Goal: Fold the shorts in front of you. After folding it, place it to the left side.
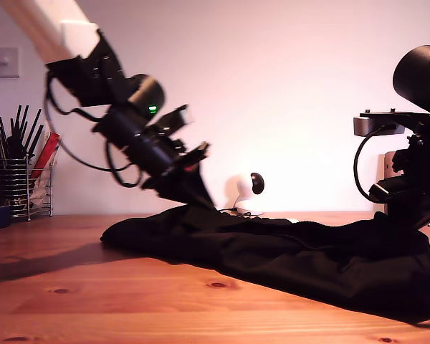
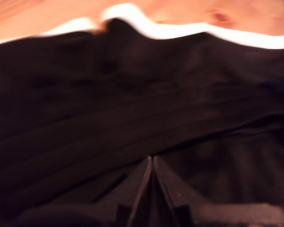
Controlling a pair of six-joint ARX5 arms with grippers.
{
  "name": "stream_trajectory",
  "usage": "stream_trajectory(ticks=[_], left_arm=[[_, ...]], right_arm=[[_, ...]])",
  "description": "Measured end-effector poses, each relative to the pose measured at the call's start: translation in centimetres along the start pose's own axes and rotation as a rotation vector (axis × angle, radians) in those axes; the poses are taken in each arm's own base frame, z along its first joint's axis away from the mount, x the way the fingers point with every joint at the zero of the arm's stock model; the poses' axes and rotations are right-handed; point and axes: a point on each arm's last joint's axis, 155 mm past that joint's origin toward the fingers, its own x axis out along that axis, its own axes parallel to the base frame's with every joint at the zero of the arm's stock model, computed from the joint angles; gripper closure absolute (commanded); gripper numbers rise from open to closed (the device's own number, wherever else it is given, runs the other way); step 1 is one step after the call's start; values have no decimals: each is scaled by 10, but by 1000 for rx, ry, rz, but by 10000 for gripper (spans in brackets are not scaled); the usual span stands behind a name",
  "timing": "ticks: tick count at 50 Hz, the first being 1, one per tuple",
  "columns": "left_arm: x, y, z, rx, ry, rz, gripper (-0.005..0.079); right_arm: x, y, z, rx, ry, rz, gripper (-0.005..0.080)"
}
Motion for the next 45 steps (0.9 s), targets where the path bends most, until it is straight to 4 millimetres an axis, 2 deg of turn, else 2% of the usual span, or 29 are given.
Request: stream_trajectory(ticks=[10,14,21,30,37,45], left_arm=[[12,-19,-8,14,32,-29,762],[20,-19,-22,-1,75,-28,762],[32,-6,-57,-45,175,16,762],[30,1,-62,-50,202,61,762],[26,5,-65,-51,233,88,762],[14,4,-79,-51,313,108,762]], right_arm=[[0,1,-1,0,4,5,765],[0,4,-1,1,1,19,765],[0,5,0,0,-1,26,765],[0,9,0,-7,3,35,765],[1,21,-3,-29,20,57,765],[0,41,-7,-60,49,94,765]])
